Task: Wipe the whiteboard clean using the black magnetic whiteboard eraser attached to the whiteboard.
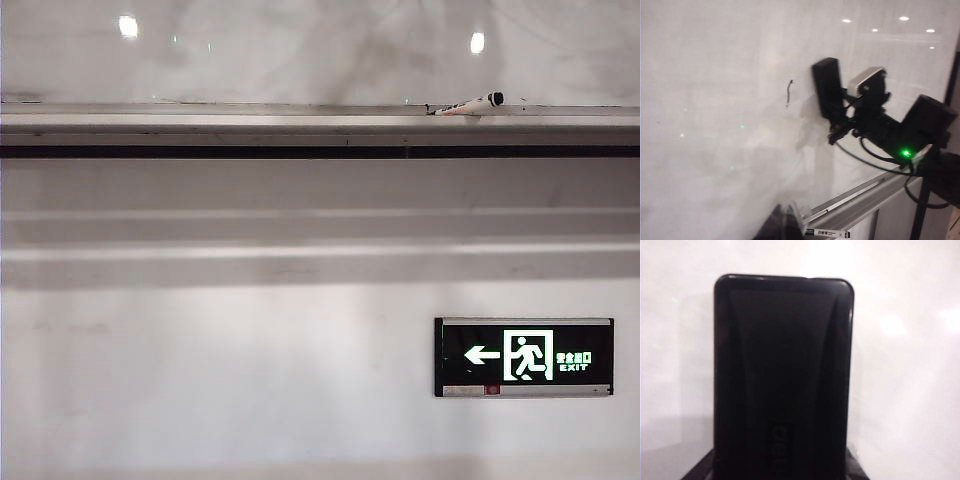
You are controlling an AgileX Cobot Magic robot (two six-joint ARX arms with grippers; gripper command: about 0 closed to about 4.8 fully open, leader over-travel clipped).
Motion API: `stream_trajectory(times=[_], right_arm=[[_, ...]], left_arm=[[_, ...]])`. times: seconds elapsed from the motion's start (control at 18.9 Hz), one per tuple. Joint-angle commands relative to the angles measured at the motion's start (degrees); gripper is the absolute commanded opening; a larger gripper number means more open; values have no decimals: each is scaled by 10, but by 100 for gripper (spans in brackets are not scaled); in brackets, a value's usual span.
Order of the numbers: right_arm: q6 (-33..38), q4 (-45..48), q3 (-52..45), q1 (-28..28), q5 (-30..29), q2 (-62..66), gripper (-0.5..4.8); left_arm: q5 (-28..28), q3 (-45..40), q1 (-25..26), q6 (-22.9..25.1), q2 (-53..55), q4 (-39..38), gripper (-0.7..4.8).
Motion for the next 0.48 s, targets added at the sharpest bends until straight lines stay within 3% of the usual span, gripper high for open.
stream_trajectory(times=[0.05, 0.21, 0.48], right_arm=[[7, 22, 6, 25, -36, 10, 88], [-2, 15, 6, 51, -63, 29, 84], [-48, -73, 5, 94, -107, 45, 62]], left_arm=[[7, 3, -1, -1, -2, 7, -5], [6, 4, -1, -1, -3, 7, -5], [8, 4, -1, -1, -3, 7, -5]])
